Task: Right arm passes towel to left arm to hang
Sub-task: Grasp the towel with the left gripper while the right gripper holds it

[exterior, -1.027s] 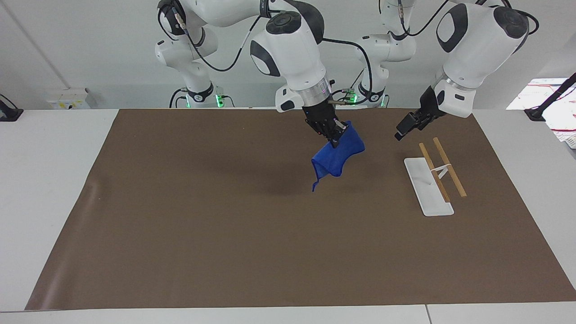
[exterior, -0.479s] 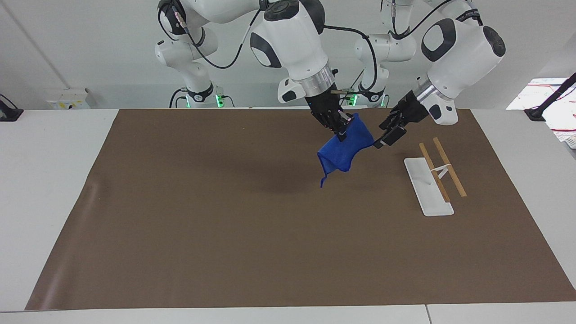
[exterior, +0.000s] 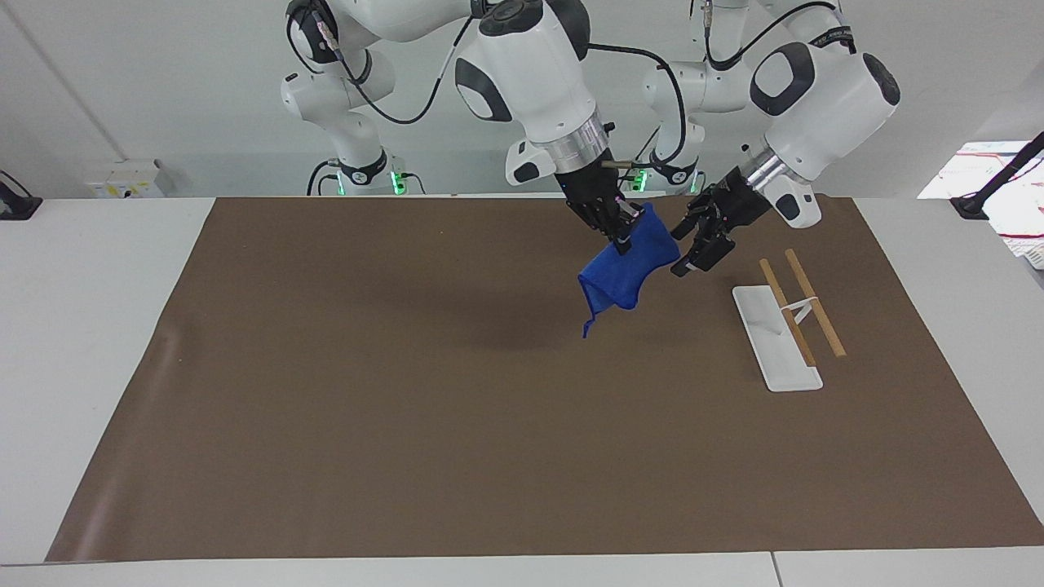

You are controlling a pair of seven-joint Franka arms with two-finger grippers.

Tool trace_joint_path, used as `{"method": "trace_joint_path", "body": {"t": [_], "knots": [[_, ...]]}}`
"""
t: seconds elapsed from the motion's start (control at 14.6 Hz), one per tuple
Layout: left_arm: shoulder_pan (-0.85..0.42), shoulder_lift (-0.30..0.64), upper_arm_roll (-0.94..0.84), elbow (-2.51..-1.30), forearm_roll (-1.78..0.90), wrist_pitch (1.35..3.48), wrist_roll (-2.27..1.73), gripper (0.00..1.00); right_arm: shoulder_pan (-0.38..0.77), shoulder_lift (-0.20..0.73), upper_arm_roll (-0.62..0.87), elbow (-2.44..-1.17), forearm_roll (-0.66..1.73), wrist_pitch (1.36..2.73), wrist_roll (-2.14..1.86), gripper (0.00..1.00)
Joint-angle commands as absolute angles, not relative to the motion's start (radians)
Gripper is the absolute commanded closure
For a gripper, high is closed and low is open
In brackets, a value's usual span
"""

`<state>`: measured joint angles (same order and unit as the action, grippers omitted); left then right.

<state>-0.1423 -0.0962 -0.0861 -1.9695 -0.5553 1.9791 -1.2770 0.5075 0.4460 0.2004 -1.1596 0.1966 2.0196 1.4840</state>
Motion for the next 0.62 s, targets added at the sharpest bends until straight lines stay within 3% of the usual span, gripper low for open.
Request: {"method": "trace_joint_path", "body": {"t": [0.0, 0.07, 0.14, 0.55], "knots": [[-0.166, -0.12, -0.081, -2.017, -0.584, 2.06, -1.325, 0.56, 0.494, 0.449, 0.216, -1.154, 0.215, 2.026, 1.499, 1.0], [-0.166, -0.118, -0.081, -2.017, -0.586, 2.062, -1.325, 0.84, 0.494, 0.449, 0.216, -1.152, 0.215, 2.028, 1.497, 1.0], [-0.164, -0.117, -0.081, -2.013, -0.586, 2.063, -1.324, 1.0, 0.494, 0.449, 0.216, -1.152, 0.215, 2.026, 1.499, 1.0], [-0.15, -0.101, -0.077, -1.996, -0.583, 2.075, -1.315, 1.0, 0.494, 0.449, 0.216, -1.154, 0.215, 2.026, 1.499, 1.0]]}}
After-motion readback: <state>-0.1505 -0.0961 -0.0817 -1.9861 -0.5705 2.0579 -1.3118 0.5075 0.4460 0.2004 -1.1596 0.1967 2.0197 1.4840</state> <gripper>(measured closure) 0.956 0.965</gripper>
